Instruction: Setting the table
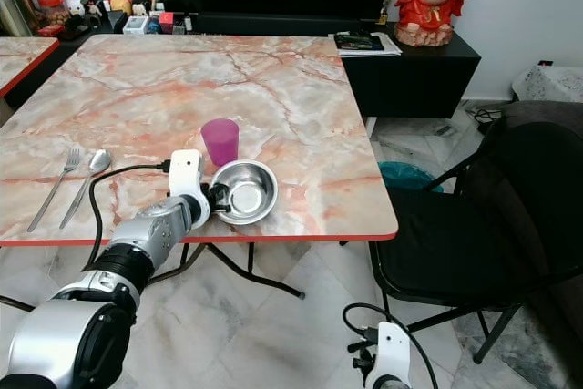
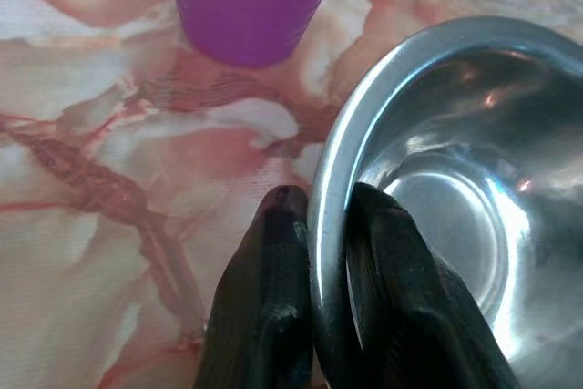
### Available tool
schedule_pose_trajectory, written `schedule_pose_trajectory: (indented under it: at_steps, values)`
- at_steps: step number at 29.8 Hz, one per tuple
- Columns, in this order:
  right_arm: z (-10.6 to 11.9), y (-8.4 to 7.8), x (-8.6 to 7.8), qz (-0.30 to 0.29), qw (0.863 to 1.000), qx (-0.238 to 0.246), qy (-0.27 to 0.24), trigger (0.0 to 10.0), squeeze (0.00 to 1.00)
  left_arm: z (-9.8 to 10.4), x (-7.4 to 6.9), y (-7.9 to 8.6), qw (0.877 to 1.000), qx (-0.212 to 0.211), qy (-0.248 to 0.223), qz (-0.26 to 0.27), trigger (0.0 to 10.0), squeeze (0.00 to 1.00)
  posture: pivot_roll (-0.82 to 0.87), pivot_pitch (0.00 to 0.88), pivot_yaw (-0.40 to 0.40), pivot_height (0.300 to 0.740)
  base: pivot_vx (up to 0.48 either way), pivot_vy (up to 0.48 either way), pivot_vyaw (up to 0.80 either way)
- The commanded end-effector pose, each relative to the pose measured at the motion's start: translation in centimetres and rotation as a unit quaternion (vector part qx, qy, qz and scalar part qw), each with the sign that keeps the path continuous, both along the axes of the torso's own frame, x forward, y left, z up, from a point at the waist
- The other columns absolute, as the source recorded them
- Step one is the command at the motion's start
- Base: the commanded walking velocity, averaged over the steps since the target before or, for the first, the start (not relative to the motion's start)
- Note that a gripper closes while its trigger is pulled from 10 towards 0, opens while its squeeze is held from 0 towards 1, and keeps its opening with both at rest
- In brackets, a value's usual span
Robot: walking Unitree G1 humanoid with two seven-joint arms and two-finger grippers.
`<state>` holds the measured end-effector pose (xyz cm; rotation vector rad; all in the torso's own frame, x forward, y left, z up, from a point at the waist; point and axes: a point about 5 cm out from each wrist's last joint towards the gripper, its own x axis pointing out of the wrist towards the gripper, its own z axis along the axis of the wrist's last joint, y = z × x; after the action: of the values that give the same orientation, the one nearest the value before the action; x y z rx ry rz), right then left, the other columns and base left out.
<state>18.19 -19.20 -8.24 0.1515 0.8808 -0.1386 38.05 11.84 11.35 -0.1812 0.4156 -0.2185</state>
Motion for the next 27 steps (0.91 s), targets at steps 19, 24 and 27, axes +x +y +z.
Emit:
schedule_pose_trajectory:
  at_steps: [19, 24, 27]
  values:
    - [0.2, 0.2, 0.6, 0.008, 1.0, 0.004, -0.005, 10.0, 0.0, 2.4, -1.2, 1.1, 0.98, -0.137, -0.141, -0.038, 10.0, 0.0, -0.06, 0.0, -0.047, 0.736, 0.0, 0.0, 0.0]
    - [0.3, 0.3, 0.7, 0.019, 1.0, 0.003, -0.004, 10.0, 0.0, 4.0, -1.5, 1.0, 0.966, -0.171, -0.189, -0.048, 10.0, 0.0, -0.04, 0.0, -0.062, 0.736, 0.0, 0.0, 0.0]
    - [0.4, 0.3, 0.9, 0.027, 1.0, 0.001, -0.005, 10.0, 0.0, 5.4, -2.1, 1.2, 0.951, -0.194, -0.233, -0.054, 10.0, 0.0, -0.03, 0.0, -0.064, 0.736, 0.0, 0.0, 0.0]
